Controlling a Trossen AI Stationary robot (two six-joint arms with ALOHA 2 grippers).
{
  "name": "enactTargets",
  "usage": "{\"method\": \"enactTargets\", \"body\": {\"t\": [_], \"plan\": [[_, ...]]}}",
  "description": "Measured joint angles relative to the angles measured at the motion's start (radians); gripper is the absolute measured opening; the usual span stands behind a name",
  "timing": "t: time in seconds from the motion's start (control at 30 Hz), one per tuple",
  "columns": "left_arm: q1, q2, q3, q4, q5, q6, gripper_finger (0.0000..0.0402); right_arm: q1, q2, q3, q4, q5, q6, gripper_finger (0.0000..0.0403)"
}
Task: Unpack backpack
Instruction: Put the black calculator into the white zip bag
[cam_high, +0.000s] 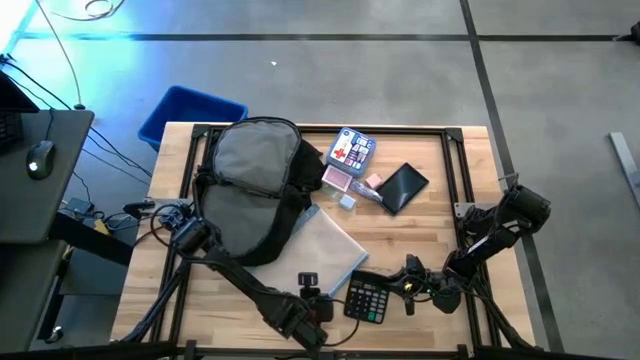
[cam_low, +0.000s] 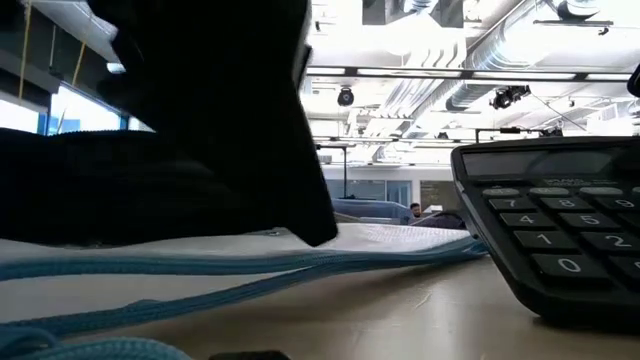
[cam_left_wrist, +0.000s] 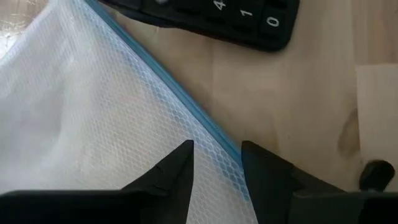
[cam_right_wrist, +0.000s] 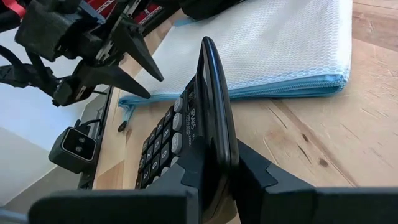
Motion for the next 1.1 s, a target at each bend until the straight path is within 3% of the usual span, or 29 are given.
{"method": "enactTargets", "body": {"t": [0.23,0.47,0.6,0.8,1.1], "plan": [[0.004,0.046,0.000,0.068,0.016,0.049,0.0116,0.000,0.000,0.000,-0.003,0.000,0.000,0.0033],[-0.006,0.048,0.000,0.011,-0.046,0.037,0.0113,0.000,0.000,0.000,-0.007,0.000,0.000,0.0034],[-0.015,0.048,0.000,-0.019,-0.058,0.017,0.0085,0.000,0.000,0.000,-0.011,0.000,0.001,0.0034],[-0.026,0.049,0.000,-0.035,-0.062,0.014,0.0011,0.000,0.000,0.000,-0.013,-0.002,0.002,0.0034],[-0.030,0.048,0.056,-0.109,-0.103,0.011,0.0002,0.000,0.000,0.000,-0.014,-0.003,0.002,0.0034]]}}
